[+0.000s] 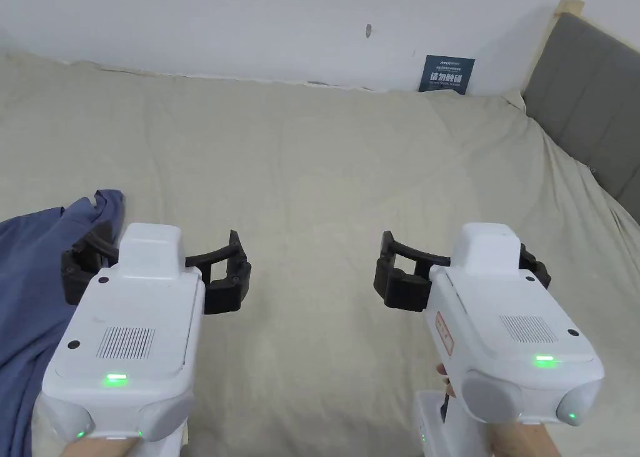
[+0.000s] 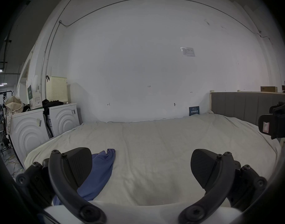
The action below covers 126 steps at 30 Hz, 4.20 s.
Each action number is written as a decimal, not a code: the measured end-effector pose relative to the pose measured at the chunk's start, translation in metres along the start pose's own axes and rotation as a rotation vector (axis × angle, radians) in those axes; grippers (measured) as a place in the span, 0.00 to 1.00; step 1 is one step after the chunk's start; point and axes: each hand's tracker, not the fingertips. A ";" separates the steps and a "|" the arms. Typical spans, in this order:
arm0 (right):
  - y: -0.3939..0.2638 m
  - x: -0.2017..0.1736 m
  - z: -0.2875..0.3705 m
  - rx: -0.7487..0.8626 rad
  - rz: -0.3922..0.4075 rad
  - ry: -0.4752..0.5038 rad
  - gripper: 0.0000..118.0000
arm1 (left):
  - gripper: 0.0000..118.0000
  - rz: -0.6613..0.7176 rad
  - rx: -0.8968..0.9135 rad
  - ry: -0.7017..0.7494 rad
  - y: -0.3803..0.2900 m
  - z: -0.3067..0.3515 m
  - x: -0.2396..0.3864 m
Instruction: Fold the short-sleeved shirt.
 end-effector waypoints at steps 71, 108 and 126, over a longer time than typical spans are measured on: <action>0.022 -0.007 0.012 0.015 -0.008 0.083 1.00 | 1.00 0.027 0.061 0.004 0.027 0.004 -0.007; 0.031 -0.002 0.020 0.024 -0.058 0.075 0.01 | 0.00 -0.010 0.060 0.019 0.044 0.011 0.000; 0.041 -0.003 0.026 0.039 -0.031 0.087 0.01 | 0.00 -0.012 0.041 -0.024 0.045 0.015 0.003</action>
